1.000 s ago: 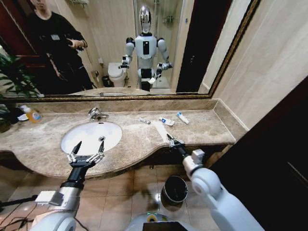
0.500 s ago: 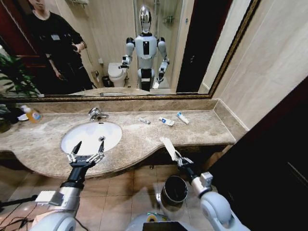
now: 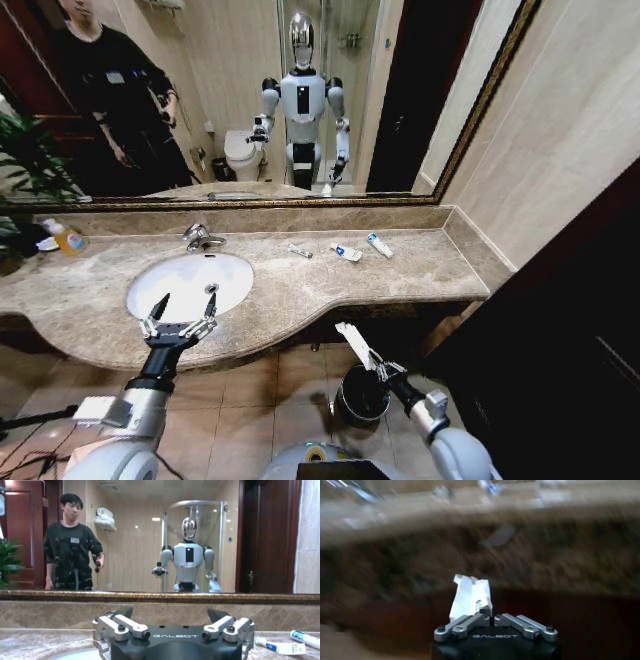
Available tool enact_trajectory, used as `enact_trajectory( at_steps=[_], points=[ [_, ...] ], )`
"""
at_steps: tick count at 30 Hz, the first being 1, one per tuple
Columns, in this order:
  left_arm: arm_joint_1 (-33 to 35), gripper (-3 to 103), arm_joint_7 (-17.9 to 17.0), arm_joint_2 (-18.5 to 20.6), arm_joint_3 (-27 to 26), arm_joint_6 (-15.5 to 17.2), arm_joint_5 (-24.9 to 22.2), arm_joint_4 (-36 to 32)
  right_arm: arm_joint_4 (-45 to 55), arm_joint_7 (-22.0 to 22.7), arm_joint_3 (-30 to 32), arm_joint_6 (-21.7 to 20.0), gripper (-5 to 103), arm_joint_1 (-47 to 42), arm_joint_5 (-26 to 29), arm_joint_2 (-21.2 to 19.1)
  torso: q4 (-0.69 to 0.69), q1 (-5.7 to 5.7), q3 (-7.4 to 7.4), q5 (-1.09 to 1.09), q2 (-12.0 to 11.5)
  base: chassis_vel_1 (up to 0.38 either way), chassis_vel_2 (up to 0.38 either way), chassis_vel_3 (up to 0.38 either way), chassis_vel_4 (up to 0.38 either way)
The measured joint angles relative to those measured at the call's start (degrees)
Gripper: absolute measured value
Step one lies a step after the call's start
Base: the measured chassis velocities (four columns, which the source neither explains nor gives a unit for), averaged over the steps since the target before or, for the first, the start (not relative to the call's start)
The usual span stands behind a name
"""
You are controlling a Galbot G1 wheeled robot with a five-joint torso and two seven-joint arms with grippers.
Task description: Pick up the trash from the sink and place it in the trash bin.
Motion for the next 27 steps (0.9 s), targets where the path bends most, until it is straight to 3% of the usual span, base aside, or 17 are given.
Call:
enact_trajectory(
  at_steps=[8, 14, 21, 22, 24, 27],
  points=[
    [0.0, 100, 0.0, 0.0, 0.0, 0.0, 0.0, 0.0, -17.5, 3.4, -0.5, 4.5, 0, 6.4, -6.3, 3.1, 0.01, 0.0, 0.0, 0.0, 0.0, 0.0, 0.0, 0.0, 0.0],
    [0.0, 100, 0.0, 0.0, 0.0, 0.0, 0.0, 0.0, -27.1, 5.3, -2.2, 7.8, 0, 8.4, -7.9, 1.8, 0.0, 0.0, 0.0, -0.02, 0.0, 0.0, 0.0, 0.0, 0.0],
    [0.0, 100, 0.0, 0.0, 0.0, 0.0, 0.0, 0.0, -31.2, 7.0, -2.6, 9.0, -1, 9.2, -8.4, 2.0, 0.0, 0.0, 0.0, -0.01, 0.0, 0.0, 0.0, 0.0, 0.0],
    [0.0, 100, 0.0, 0.0, 0.0, 0.0, 0.0, 0.0, -31.3, 7.2, -2.7, 9.1, 4, 9.2, -8.4, 2.2, 0.0, 0.0, 0.0, -0.01, 0.0, 0.0, 0.0, 0.0, 0.0],
    [0.0, 100, 0.0, 0.0, 0.0, 0.0, 0.0, 0.0, -31.2, 7.5, -2.8, 9.1, 4, 9.2, -8.4, 2.5, 0.0, 0.0, 0.0, -0.01, 0.0, 0.0, 0.0, 0.0, 0.0],
    [0.0, 100, 0.0, 0.0, 0.0, 0.0, 0.0, 0.0, -30.6, 8.3, -3.0, 9.2, 21, 9.2, -8.4, 3.7, 0.0, 0.0, 0.0, -0.01, 0.0, 0.0, 0.0, 0.0, 0.0]
  ],
)
